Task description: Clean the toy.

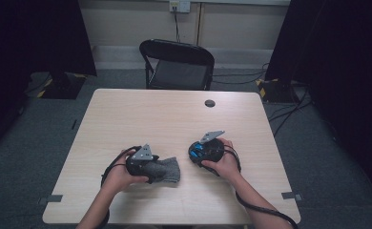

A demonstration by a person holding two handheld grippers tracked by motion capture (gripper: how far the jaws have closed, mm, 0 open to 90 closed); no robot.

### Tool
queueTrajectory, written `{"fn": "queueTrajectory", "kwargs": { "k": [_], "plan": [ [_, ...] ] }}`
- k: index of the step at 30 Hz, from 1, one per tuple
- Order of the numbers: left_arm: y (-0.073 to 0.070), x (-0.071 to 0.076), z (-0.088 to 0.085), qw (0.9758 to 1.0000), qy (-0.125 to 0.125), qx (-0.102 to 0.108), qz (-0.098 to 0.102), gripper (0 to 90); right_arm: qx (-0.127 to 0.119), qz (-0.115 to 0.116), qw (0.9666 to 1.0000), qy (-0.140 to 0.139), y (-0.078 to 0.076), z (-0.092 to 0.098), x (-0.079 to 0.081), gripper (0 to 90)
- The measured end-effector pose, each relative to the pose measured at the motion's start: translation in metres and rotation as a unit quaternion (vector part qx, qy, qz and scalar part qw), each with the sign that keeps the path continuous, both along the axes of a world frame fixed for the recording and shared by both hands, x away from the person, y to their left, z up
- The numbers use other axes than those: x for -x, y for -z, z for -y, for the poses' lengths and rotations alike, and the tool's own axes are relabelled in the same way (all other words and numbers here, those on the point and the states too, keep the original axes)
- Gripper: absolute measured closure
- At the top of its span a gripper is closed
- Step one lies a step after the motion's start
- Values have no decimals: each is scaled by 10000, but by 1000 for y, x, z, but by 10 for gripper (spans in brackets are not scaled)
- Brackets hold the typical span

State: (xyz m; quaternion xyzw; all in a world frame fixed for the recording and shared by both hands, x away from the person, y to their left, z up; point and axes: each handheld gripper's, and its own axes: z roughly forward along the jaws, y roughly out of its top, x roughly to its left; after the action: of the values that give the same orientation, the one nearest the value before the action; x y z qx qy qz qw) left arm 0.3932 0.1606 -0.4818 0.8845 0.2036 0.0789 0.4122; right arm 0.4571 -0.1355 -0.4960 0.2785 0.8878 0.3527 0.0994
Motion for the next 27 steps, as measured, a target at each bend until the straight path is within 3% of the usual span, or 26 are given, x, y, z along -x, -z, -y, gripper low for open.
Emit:
{"fn": "queueTrajectory", "kwargs": {
  "k": [18,27],
  "plan": [
    [10,-3,6,9999,9,-116,-1,267,-468,-87,9989,6,-15,9,3,260],
    [16,-5,4,9998,-66,0,-194,352,-646,-82,9979,-8,-23,15,6,260]
  ]
}}
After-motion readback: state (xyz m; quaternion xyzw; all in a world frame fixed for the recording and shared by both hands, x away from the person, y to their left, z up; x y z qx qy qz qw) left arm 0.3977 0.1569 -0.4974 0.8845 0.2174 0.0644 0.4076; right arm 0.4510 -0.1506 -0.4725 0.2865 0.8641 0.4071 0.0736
